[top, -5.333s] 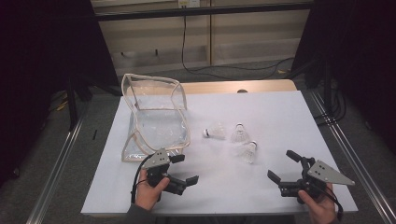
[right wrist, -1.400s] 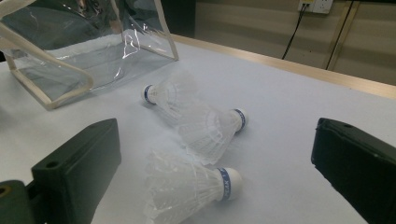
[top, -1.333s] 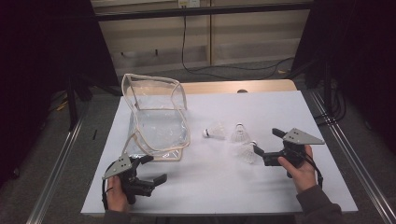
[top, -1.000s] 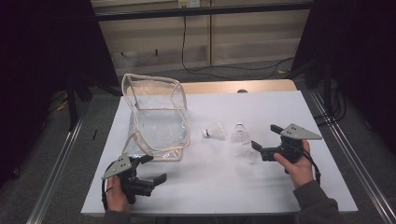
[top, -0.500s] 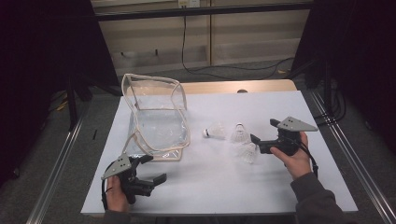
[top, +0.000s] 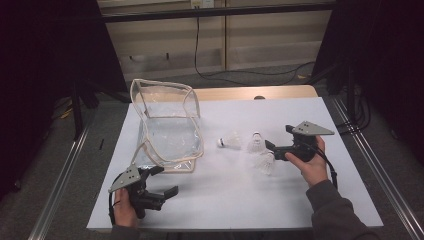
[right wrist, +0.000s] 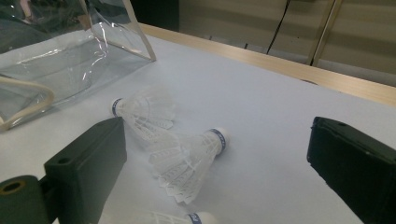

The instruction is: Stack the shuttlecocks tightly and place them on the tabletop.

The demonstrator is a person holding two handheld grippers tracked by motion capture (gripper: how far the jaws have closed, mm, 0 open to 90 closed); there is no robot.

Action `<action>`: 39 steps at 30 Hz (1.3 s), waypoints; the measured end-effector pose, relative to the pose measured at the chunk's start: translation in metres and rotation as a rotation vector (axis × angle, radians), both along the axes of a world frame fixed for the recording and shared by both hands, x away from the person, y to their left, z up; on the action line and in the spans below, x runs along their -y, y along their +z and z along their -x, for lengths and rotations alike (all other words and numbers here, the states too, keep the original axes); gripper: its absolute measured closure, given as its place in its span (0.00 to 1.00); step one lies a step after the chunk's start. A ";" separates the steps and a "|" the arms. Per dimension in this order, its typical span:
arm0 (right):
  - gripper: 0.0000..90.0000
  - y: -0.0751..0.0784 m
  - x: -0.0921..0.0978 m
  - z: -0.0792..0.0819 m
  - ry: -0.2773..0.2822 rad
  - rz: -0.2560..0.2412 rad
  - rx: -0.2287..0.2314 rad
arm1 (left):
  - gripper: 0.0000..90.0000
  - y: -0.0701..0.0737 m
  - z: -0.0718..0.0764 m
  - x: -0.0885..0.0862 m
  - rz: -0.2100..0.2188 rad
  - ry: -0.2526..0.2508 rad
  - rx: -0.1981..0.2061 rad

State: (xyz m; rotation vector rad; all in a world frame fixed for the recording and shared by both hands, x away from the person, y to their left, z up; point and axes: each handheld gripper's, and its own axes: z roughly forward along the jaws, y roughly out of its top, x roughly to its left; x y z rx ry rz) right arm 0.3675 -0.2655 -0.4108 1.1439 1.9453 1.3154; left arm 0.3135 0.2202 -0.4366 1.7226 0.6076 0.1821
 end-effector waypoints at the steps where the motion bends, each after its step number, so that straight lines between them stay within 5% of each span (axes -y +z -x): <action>1: 0.05 0.000 0.000 0.000 -0.001 -0.002 -0.003 | 0.03 0.000 0.000 0.001 0.005 -0.001 -0.004; 39: 0.42 -0.014 -0.014 -0.018 0.030 0.060 -0.078 | 0.03 -0.001 -0.001 0.000 0.014 -0.005 -0.004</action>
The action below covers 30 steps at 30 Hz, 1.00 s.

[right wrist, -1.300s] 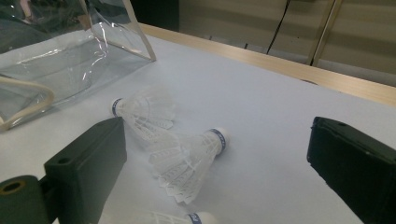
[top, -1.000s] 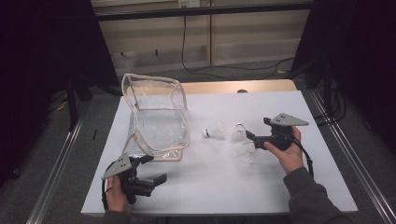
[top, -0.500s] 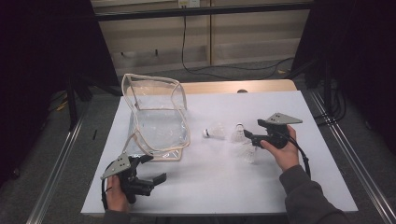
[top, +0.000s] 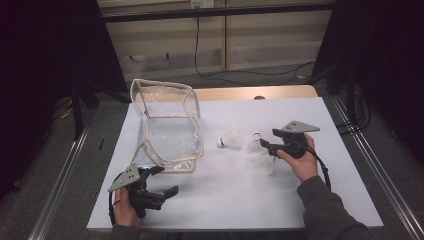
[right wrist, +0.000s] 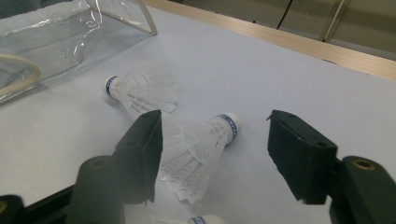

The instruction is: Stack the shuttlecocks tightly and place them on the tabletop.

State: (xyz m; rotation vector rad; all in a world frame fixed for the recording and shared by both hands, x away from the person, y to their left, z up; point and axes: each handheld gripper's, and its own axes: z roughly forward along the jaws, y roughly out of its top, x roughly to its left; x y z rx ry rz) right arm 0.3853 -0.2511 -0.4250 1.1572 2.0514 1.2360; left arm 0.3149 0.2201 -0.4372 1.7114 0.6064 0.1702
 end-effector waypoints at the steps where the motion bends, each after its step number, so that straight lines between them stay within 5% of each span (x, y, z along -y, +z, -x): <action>1: 0.44 0.000 0.000 0.000 0.001 0.001 0.000 | 0.03 0.000 0.000 0.000 -0.003 0.000 0.000; 30: 0.63 -0.005 -0.008 -0.004 0.050 0.024 -0.015 | 0.03 -0.001 0.000 0.000 0.002 -0.007 0.001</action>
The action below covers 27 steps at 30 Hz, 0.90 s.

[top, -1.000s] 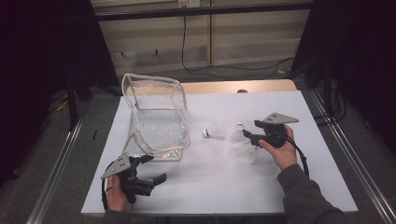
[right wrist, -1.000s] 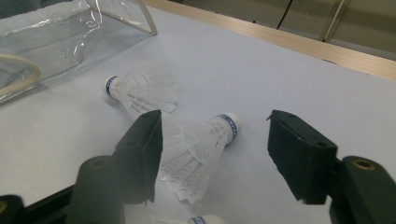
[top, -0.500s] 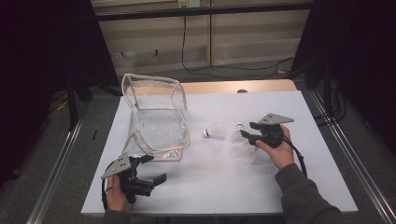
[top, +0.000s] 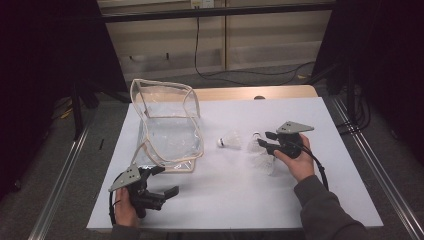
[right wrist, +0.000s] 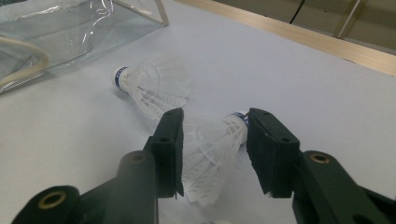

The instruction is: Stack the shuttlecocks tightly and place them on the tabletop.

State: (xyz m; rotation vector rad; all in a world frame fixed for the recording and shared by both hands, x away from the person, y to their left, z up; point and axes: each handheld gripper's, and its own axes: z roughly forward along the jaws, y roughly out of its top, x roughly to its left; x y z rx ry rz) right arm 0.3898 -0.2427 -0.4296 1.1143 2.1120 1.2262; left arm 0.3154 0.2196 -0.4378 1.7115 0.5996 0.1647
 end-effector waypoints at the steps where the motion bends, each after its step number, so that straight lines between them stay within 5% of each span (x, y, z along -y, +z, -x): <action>1: 0.63 0.000 -0.001 0.000 0.000 0.003 -0.005 | 0.03 0.000 0.000 0.000 0.001 0.001 -0.001; 16: 0.72 -0.006 -0.006 -0.003 0.023 0.080 0.012 | 0.03 -0.001 0.000 0.001 0.001 -0.010 -0.007; 27: 0.91 -0.003 -0.003 -0.005 -0.003 0.104 0.034 | 0.03 -0.001 0.000 0.000 -0.002 -0.004 -0.004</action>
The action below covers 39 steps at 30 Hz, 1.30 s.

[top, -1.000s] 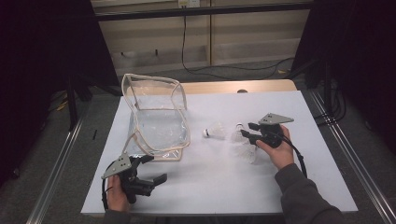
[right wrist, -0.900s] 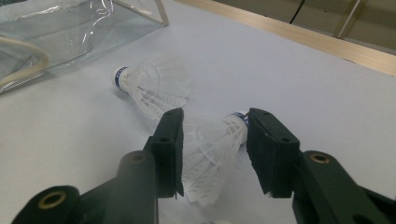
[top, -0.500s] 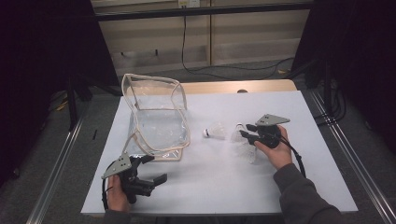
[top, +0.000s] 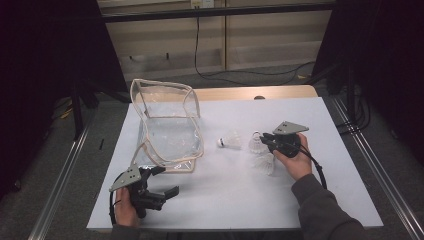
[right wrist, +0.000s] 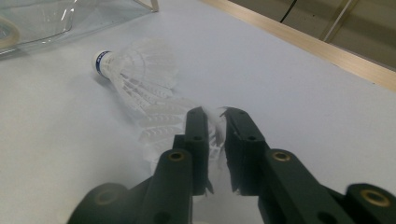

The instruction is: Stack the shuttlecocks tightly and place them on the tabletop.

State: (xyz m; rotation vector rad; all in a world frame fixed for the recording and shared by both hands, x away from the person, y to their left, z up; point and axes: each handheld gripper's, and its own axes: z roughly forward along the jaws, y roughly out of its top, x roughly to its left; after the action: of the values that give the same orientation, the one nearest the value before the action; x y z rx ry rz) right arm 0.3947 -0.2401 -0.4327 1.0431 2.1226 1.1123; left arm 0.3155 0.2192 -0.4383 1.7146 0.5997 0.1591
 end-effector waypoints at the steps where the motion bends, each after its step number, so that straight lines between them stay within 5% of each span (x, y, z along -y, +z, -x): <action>1: 0.93 0.001 0.000 0.000 -0.002 -0.008 -0.001 | 0.03 0.000 0.000 0.000 -0.001 0.001 0.000; 20: 1.00 0.022 0.015 -0.005 -0.060 -0.090 -0.022 | 0.03 0.000 0.000 0.000 0.009 -0.001 0.001; 39: 1.00 0.022 0.021 -0.004 -0.077 -0.088 -0.061 | 0.03 0.000 0.000 0.000 0.010 -0.001 -0.002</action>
State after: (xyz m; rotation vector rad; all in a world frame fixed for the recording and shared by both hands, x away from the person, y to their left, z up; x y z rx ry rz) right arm 0.3990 -0.2610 -0.4112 1.2035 2.0773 1.1595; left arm 0.3159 0.2193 -0.4386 1.7056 0.6005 0.1534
